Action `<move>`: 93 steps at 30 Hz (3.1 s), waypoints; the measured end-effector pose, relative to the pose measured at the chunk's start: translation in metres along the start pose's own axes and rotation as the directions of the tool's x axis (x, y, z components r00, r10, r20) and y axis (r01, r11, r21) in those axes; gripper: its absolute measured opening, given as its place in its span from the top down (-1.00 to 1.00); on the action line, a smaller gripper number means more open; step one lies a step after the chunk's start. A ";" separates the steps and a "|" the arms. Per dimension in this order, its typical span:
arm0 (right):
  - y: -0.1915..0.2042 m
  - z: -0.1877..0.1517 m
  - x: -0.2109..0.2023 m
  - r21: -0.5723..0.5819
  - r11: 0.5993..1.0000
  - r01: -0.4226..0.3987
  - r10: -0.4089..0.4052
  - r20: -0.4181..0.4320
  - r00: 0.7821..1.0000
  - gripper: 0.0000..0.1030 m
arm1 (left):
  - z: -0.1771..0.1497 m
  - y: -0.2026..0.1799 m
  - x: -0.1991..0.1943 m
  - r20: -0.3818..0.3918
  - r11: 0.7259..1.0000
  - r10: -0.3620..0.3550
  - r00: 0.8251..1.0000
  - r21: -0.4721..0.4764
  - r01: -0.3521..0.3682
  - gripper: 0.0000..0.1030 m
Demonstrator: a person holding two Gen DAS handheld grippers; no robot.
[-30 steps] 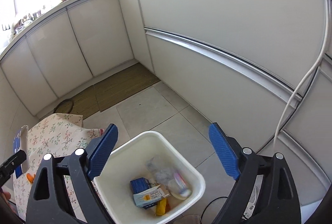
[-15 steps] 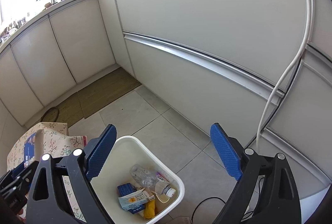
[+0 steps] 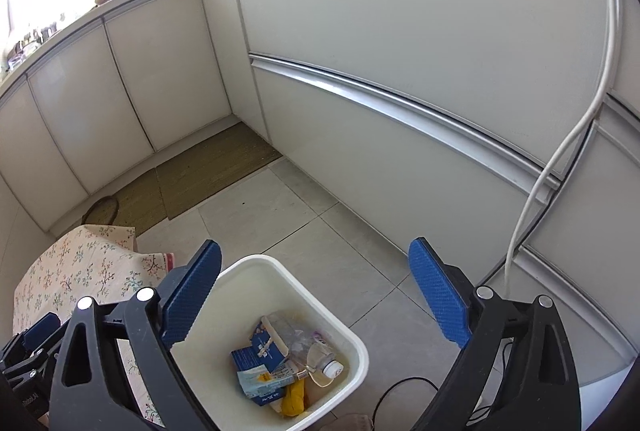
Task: Collect trash
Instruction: 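Lower the biscuit packet into the white bin and open the left tool, then reach the left tool to the red noodle-cup wrapper and close on it, then lift the red wrapper with the left tool while the right tool grasps the orange peel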
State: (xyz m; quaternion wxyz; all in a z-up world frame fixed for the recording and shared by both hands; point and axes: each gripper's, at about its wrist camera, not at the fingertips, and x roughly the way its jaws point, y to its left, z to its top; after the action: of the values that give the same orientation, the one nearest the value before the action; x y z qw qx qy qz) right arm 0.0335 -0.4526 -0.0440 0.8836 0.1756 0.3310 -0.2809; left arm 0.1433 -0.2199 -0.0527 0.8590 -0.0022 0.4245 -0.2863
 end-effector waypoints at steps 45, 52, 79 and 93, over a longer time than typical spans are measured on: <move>0.270 -0.077 -0.021 -0.344 0.863 -0.370 0.313 -0.210 0.926 -0.87 | -0.102 0.249 -0.106 -0.317 0.835 0.385 0.867 -0.280 -0.473 -0.86; 0.297 -0.092 -0.020 -0.368 0.846 -0.387 0.315 -0.241 0.918 -0.87 | -0.141 0.282 -0.108 -0.436 0.772 0.287 0.853 -0.421 -0.475 -0.86; 0.372 -0.148 0.010 -0.438 0.735 -0.517 0.318 -0.450 0.834 -0.87 | -0.158 0.295 -0.121 -0.305 0.731 0.134 0.943 -0.612 -0.302 -0.72; 0.486 -0.232 0.001 -0.647 0.415 -0.640 0.353 -0.534 0.769 -0.86 | -0.134 0.358 -0.193 -0.136 0.677 0.252 0.958 -0.683 -0.275 -0.73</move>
State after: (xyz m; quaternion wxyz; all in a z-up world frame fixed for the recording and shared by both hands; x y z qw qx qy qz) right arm 0.2191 0.0416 -0.1505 0.8403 -0.1081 0.4877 0.2105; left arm 0.1288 0.2064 -0.0862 0.8202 -0.2591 0.5096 0.0209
